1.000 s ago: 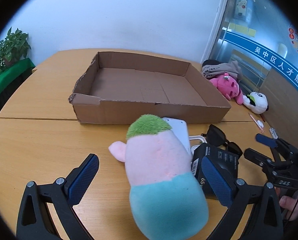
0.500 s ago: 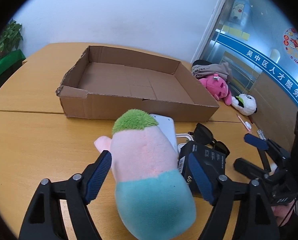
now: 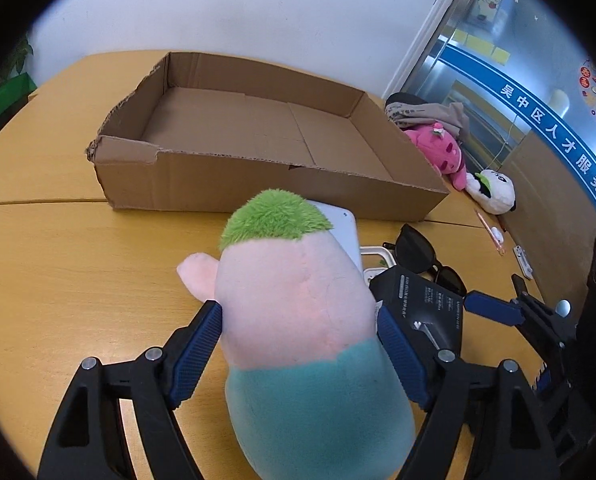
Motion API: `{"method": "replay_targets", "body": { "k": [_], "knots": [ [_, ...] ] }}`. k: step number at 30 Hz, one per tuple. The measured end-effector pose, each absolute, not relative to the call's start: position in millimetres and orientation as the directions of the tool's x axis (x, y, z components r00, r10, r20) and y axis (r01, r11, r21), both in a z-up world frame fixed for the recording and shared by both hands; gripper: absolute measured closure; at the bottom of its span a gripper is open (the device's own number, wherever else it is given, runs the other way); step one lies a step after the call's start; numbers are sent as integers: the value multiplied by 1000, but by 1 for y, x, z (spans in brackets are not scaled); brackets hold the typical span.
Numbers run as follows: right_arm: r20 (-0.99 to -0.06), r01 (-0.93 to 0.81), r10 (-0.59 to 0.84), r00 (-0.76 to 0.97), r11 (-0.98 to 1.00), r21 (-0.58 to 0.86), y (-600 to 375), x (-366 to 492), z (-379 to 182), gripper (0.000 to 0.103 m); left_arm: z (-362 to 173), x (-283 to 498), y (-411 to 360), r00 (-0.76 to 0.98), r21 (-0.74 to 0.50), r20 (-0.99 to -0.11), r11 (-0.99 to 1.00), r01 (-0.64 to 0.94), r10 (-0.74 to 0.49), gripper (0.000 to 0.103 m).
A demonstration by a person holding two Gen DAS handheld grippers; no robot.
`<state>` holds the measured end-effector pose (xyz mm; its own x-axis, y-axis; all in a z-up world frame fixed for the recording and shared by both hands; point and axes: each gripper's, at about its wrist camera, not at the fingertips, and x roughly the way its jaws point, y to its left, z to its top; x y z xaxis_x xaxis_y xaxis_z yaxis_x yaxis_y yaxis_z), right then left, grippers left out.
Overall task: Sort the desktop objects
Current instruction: 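Close both tools around the plush pig's body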
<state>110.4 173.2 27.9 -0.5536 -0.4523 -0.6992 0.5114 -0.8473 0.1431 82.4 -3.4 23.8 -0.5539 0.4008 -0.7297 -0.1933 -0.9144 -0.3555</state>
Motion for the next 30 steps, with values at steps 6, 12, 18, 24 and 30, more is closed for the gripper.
{"method": "replay_targets", "body": {
  "k": [6,12,18,24,30],
  "knots": [
    [-721,538,-482,-498,-824,179,157,110,16,2,17,79,-12,-533,-402,-723,-895,-193,440,23],
    [-718,558,-508,-476,-805,200,145,112,10,7,12,81,-16,-528,-428,-709,-880,-205,467,23],
    [-728,585,-552,-406,-769,257,132,113,2,13,8,85,-12,-506,-439,-700,-862,-253,504,25],
    [-738,612,-585,-336,-731,301,113,121,-12,13,9,90,-17,-513,-446,-691,-859,-252,509,30],
    [-736,603,-593,-328,-730,320,110,125,-15,8,10,91,-20,-504,-440,-702,-863,-247,502,25]
  ]
}}
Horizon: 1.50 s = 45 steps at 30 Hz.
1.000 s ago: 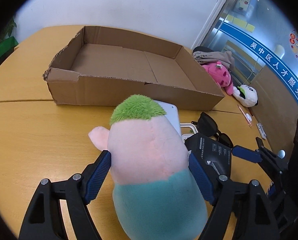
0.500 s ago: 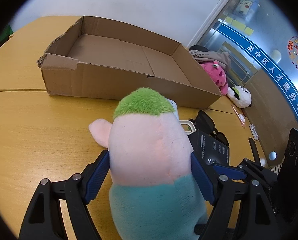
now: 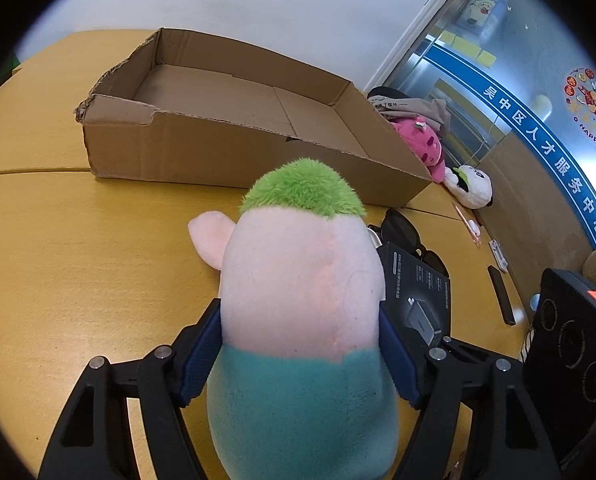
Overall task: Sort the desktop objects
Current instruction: 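Close both tools around the plush pig's body, then lift the plush pig with both tools and carry it over the cardboard box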
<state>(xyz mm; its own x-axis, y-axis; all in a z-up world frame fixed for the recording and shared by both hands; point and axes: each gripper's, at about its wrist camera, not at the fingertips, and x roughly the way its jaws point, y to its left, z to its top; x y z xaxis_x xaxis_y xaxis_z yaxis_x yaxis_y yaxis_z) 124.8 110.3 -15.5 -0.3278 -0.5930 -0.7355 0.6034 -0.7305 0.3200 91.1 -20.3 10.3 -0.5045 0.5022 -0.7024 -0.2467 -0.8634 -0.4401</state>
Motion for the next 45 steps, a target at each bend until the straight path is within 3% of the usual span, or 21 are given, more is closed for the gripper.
{"method": "replay_targets", "body": {
  "k": [6,16,21,30,45],
  "knots": [
    [-726,596,-590,-353,-740,312,109,128,-20,7,1,90,-24,-455,-472,-713,-845,-249,533,20],
    [-705,608,-607,-367,-730,312,110,132,-16,18,3,98,-23,-487,-464,-685,-840,-283,542,34],
    [-688,624,-617,-383,-721,300,109,138,-7,20,15,101,-27,-513,-467,-667,-840,-278,540,36],
    [-632,703,-650,-422,-675,224,97,126,48,20,79,90,-45,-632,-417,-592,-861,-291,500,36],
    [-501,769,-677,-540,-638,34,72,42,193,20,222,18,-59,-789,-273,-411,-887,-372,457,36]
  ]
}}
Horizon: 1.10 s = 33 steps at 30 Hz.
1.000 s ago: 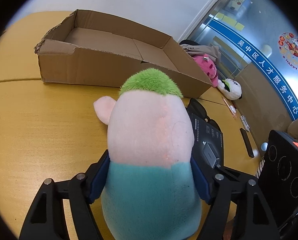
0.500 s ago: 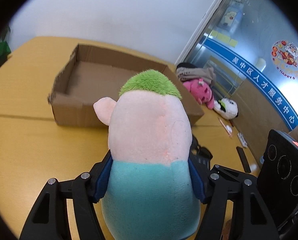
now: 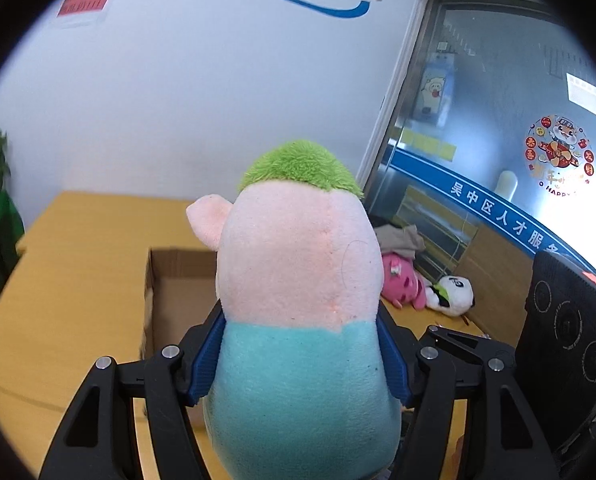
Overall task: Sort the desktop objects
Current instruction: 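Lift the plush pig with both tools and carry it over the cardboard box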
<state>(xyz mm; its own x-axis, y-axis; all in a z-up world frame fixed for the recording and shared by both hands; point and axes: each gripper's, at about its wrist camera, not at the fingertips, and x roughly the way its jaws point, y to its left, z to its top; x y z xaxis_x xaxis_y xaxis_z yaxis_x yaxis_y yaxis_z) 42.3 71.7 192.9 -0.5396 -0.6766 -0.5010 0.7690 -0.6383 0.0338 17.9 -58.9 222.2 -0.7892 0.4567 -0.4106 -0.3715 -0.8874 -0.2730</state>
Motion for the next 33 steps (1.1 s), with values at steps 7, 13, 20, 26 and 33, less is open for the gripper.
{"method": "replay_targets", "body": {
  "k": [7,13,20,26,33],
  "knots": [
    [-489,771,-670,-558,-637,-8,55,-6,239,20,256,-21,-75,-798,-259,-385,-884,-388,463,36],
    [-508,790,-682,-526,-613,4,42,-63,261,20,271,-76,-86,-810,-263,-389,-895,-359,439,36],
    [-532,801,-688,-493,-598,31,24,-138,265,20,264,-150,-102,-792,-286,-430,-898,-335,433,36],
    [-568,783,-689,-450,-610,120,23,-203,215,20,201,-215,-103,-733,-340,-516,-891,-300,443,36],
    [-638,759,-672,-376,-619,204,32,-253,126,19,106,-264,-97,-624,-402,-629,-881,-249,464,36]
  ]
}}
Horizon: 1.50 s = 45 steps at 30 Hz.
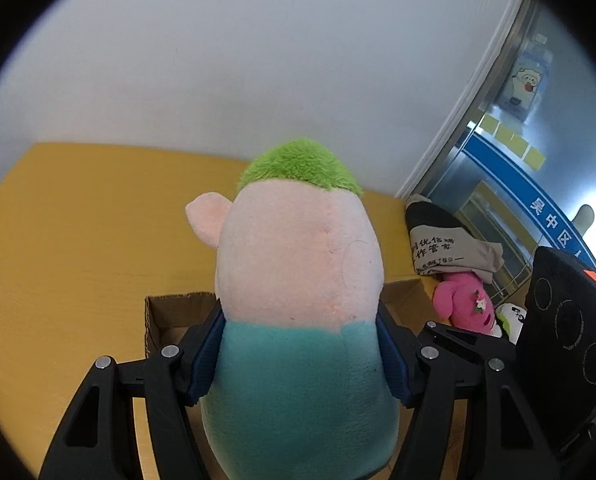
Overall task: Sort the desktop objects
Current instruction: 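Lift the plush pig with both tools and carry it over the cardboard box, then lower the plush pig into the box and open both tools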
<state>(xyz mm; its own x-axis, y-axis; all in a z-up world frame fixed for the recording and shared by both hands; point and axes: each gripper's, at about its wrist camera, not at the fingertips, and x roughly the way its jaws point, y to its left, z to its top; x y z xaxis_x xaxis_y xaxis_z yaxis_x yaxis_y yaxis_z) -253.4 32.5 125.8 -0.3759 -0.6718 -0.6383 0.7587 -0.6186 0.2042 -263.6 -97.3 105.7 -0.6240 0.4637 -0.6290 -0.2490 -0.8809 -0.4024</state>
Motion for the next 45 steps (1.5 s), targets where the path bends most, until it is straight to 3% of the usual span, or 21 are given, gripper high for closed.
{"method": "replay_targets", "body": {
  "k": [8,12,15,21,31,35,41,45],
  "knots": [
    [-685,723,-683,-253,-604,335,16,-294,33,19,32,-276,-101,-539,-407,-736,-904,-132,411,35],
    [-719,698,-656,-227,-624,350,-8,-319,9,17,19,-276,-95,-528,-324,-774,-935,-142,349,29],
    [-735,705,-633,-244,-636,314,-2,-344,-3,9,22,-277,-95,-530,-335,-779,-937,-101,336,27],
    [-749,690,-612,-254,-658,303,10,-331,9,8,41,-254,-112,-532,-318,-790,-945,-70,305,29],
    [-717,636,-526,-457,-757,150,33,-220,84,0,130,-154,-108,-701,-275,-647,-949,-154,301,27],
    [-667,583,-501,-552,-803,121,109,-129,123,0,152,-91,-78,-751,-214,-584,-951,-223,308,26],
    [-594,465,-398,-699,-884,45,159,-44,157,0,152,-6,-37,-777,-159,-540,-946,-283,323,25],
    [-582,419,-343,-738,-908,4,185,2,162,1,142,31,-13,-768,-205,-514,-925,-321,381,25]
  ]
}}
